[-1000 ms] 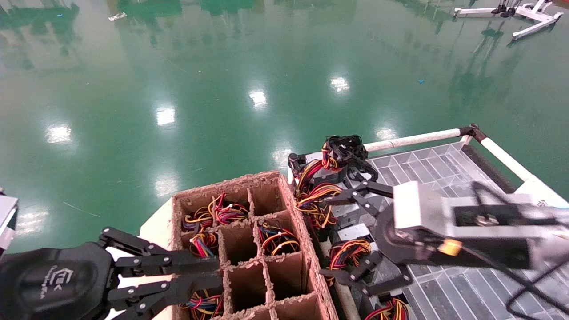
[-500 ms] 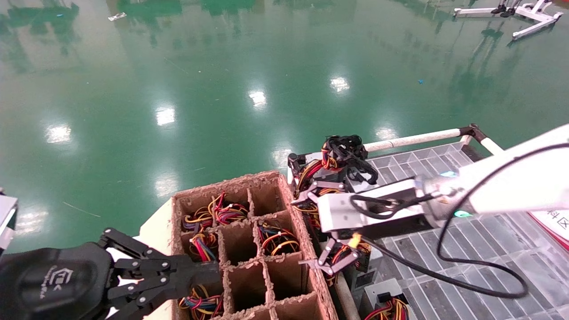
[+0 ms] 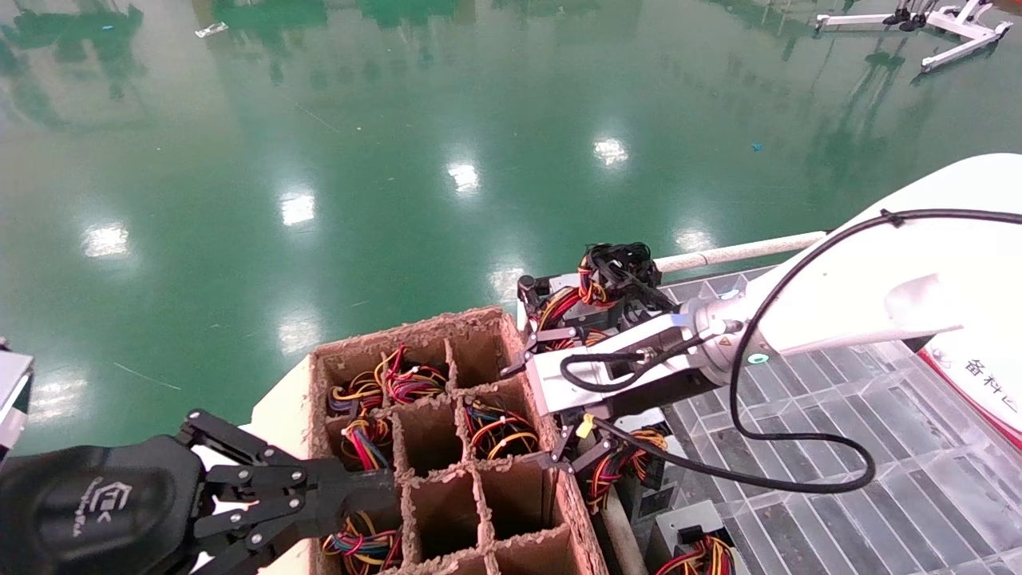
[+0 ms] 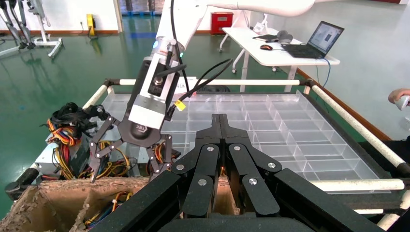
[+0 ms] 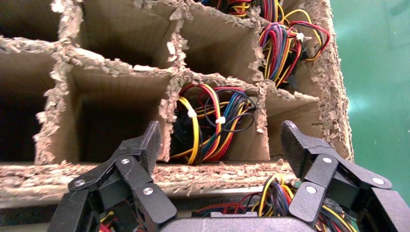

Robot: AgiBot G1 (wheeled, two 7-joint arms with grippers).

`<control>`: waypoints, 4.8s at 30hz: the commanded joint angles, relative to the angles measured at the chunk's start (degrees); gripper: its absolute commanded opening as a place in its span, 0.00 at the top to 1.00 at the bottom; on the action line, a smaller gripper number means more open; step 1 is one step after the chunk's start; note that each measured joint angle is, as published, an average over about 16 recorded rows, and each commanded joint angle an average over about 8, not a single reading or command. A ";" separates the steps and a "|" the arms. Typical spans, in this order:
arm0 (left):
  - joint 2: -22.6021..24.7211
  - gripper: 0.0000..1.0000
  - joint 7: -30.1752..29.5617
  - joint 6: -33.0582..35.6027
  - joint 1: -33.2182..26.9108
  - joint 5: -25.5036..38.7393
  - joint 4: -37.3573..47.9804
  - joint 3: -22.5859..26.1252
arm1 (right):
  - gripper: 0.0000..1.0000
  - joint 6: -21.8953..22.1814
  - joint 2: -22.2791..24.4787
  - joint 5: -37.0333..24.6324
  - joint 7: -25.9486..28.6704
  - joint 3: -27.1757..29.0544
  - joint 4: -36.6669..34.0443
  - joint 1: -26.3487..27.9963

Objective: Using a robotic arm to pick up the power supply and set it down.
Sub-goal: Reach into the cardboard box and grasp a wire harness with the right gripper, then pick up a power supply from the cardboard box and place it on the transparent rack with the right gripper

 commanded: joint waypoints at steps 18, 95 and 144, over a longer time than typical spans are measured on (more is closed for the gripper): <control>-0.01 1.00 0.01 -0.01 0.00 -0.01 0.00 0.01 | 1.00 2.46 -4.39 -2.24 -3.27 -2.83 -8.01 2.53; -0.03 0.00 0.04 -0.03 -0.02 -0.05 0.00 0.07 | 1.00 -7.09 5.06 18.87 13.47 4.13 -8.86 16.32; -0.04 0.00 0.05 -0.04 -0.03 -0.07 0.00 0.11 | 1.00 -9.83 25.69 34.01 24.56 5.01 7.68 15.31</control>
